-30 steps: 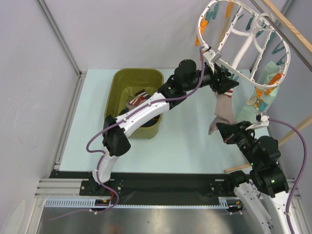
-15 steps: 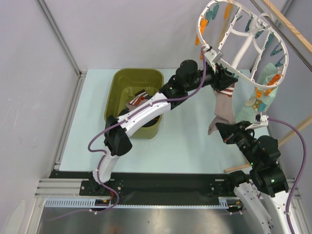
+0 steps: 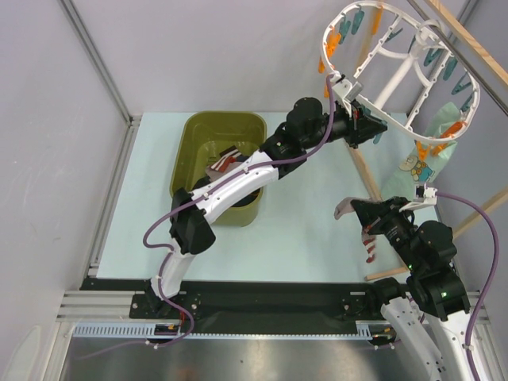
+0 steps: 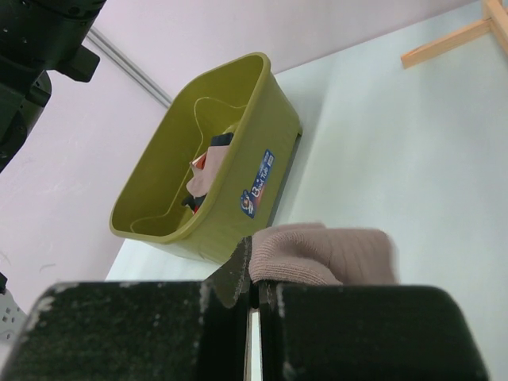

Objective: Remove the socks clipped to the hanger
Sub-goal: Remove the sock from the hanger.

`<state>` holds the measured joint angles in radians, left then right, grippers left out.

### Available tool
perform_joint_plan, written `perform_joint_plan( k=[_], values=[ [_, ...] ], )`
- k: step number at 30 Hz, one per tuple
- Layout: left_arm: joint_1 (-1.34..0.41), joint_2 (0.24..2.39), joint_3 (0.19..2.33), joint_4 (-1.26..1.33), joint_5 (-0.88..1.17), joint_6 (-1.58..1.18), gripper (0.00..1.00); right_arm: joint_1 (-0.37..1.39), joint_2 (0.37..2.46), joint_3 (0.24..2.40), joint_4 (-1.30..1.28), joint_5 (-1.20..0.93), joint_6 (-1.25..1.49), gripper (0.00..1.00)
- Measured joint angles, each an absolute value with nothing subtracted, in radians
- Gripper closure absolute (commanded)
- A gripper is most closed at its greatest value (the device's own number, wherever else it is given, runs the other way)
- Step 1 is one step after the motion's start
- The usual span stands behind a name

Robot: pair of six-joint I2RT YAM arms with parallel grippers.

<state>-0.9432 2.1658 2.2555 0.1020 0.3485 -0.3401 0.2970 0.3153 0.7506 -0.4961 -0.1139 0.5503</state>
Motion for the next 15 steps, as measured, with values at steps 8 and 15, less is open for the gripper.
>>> perform_joint_plan(
  k=[8,15],
  values=[
    [-0.943,2.153,2.214,0.138,0.343,-0.366,0.49,0.297,0.315,0.751,-0.502,-0.113,0.550,1.00],
    [-0.937,2.059,1.975,0.212,0.353,-0.419,0.34,0.297,0.315,0.751,-0.560,-0.096,0.540,1.00]
  ],
)
